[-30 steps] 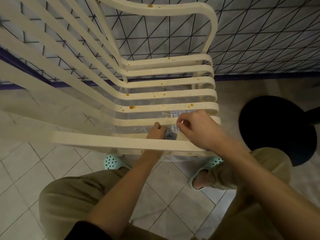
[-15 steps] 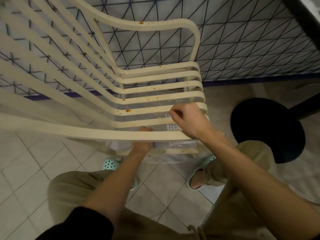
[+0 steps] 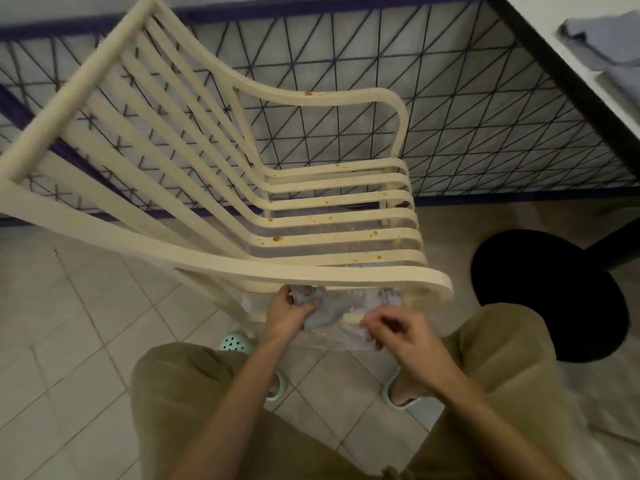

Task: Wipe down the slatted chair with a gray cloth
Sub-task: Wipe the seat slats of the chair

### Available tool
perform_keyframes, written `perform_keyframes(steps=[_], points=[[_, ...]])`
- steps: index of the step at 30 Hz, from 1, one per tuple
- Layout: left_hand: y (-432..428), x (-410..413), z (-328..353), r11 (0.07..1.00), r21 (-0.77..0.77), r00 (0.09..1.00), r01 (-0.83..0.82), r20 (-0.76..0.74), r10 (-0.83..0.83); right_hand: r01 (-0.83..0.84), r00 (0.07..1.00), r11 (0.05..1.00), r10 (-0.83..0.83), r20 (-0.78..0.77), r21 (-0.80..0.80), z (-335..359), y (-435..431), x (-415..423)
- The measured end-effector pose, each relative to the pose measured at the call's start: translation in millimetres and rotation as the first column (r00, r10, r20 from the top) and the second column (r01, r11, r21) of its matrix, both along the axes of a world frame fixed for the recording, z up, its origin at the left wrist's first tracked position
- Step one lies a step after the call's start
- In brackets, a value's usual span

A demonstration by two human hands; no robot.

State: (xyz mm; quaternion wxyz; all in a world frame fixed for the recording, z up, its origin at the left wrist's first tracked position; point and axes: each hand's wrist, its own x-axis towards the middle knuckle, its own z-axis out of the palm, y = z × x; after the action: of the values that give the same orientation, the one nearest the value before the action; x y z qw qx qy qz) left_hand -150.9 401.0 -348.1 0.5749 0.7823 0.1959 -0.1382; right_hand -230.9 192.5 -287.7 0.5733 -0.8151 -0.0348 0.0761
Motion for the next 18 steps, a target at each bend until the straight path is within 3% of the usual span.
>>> perform_keyframes(steps=[3, 7, 12, 15, 18], points=[[-11, -19, -5, 0.999, -0.046, 0.996, -0.007, -0.084, 0.003, -0.121, 0.992, 0.959, 0.11, -0.056, -0.257, -44, 13, -2], [-32, -36, -4, 0.977, -0.212, 0.974, 0.006, -0.22, -0.053, -0.162, 0.986, 0.94, 0.165, -0.016, -0.3, -73, 28, 16], [-41, -25, -3, 0.94, -0.338, 0.958, 0.046, -0.251, -0.137, 0.181, 0.982, 0.98, -0.185, -0.033, -0.085, -92, 12, 49], [-31, -13, -13, 0.948, -0.247, 0.949, 0.201, -0.192, -0.251, 0.277, 0.961, 0.936, -0.273, 0.048, -0.216, -99, -3, 66], [-17, 2, -33, 0.954, 0.129, 0.963, 0.27, -0.06, -0.264, 0.196, 0.971, 0.942, -0.147, 0.19, -0.272, -119, -14, 81]])
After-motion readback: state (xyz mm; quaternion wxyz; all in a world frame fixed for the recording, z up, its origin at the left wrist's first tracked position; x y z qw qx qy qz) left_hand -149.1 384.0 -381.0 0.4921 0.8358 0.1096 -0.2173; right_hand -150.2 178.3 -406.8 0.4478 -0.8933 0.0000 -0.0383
